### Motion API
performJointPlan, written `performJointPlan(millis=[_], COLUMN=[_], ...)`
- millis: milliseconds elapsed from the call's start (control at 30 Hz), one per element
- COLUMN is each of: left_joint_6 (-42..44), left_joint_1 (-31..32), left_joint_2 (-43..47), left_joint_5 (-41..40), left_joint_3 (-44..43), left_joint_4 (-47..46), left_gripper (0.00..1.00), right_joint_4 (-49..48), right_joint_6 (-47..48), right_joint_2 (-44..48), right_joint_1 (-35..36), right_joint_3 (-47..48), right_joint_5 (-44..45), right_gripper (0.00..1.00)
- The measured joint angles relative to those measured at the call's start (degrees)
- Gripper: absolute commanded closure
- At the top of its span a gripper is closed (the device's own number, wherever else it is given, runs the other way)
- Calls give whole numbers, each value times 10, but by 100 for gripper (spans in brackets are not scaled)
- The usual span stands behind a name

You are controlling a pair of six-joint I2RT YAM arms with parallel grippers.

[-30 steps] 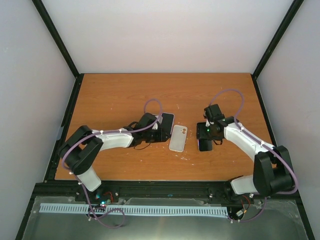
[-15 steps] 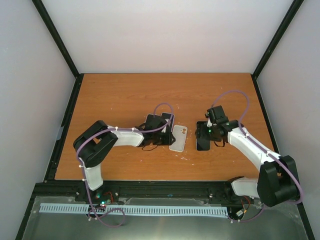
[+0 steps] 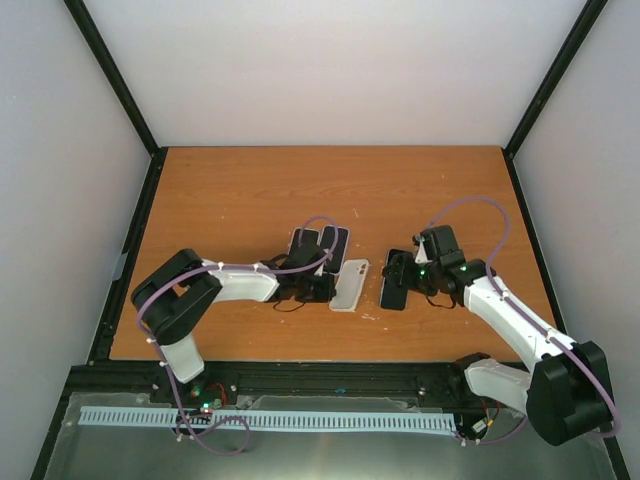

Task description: Put the phone into the phone case

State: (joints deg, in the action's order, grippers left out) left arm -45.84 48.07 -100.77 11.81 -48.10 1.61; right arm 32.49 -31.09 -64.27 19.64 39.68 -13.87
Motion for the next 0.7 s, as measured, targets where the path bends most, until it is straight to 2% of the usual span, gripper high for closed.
performJointPlan(millis=[100, 267, 367, 533, 700], left_joint_6=[-11, -40, -59, -73, -83], left_joint_1=[1, 5, 7, 11, 2], left_joint_2=[32, 87, 104, 111, 147], left_joint_5=[5, 18, 38, 98, 113], left_joint_3=[28, 65, 86, 106, 121], left_joint_4=[13, 33, 31, 5, -9], left_gripper=[98, 74, 65, 58, 49], right_joint_4=[-30, -45, -64, -100, -139], right_joint_6=[-42, -86, -111, -163, -235], right_joint_2=[12, 23, 29, 17, -11], right_joint_1=[21, 57, 69, 118, 161], right_joint_3=[-32, -46, -46, -46, -49], right_joint_5=[-34, -52, -48, -37, -11], right_gripper=[47, 47, 47, 45, 45])
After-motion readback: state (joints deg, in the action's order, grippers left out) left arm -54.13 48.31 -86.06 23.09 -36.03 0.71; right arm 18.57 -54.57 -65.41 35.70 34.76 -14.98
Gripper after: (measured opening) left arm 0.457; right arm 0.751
